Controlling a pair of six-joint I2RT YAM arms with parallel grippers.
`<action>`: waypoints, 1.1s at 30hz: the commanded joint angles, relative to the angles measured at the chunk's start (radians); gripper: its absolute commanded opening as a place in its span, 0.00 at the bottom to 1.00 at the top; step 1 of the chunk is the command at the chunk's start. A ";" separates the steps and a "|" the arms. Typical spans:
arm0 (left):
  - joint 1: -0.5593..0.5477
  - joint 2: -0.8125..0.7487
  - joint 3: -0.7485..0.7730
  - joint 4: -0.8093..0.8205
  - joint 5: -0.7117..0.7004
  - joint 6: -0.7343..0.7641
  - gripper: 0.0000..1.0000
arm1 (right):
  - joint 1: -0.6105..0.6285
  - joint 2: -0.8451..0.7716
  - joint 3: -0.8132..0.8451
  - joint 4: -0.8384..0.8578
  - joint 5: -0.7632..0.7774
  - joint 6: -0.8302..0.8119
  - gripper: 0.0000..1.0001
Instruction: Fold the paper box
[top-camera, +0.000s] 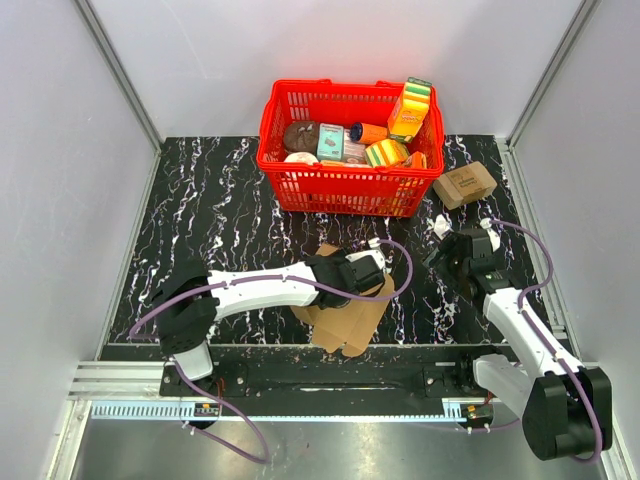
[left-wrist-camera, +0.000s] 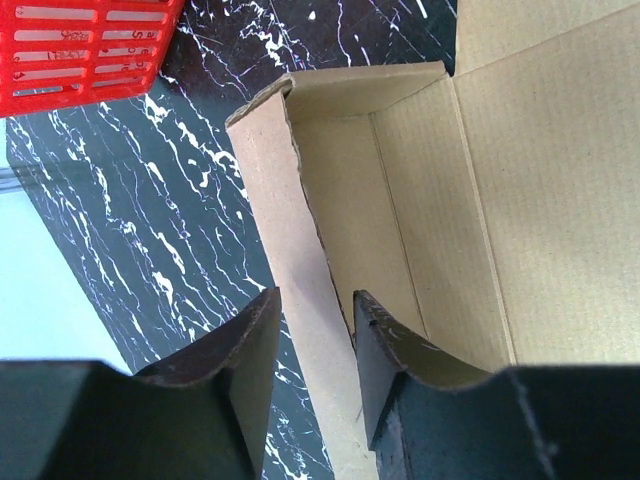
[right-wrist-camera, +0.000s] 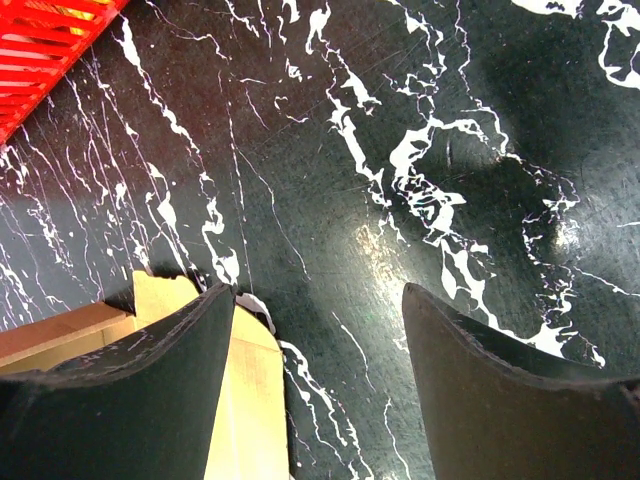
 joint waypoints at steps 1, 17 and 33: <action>-0.008 0.000 0.030 -0.015 -0.042 0.017 0.38 | -0.011 -0.002 0.002 0.040 -0.015 -0.014 0.74; -0.003 -0.027 -0.017 0.011 -0.024 0.020 0.00 | -0.023 -0.020 0.047 0.008 -0.021 -0.036 0.74; 0.153 -0.245 -0.215 0.260 0.346 -0.167 0.00 | -0.240 0.076 0.217 -0.097 -0.040 -0.109 0.75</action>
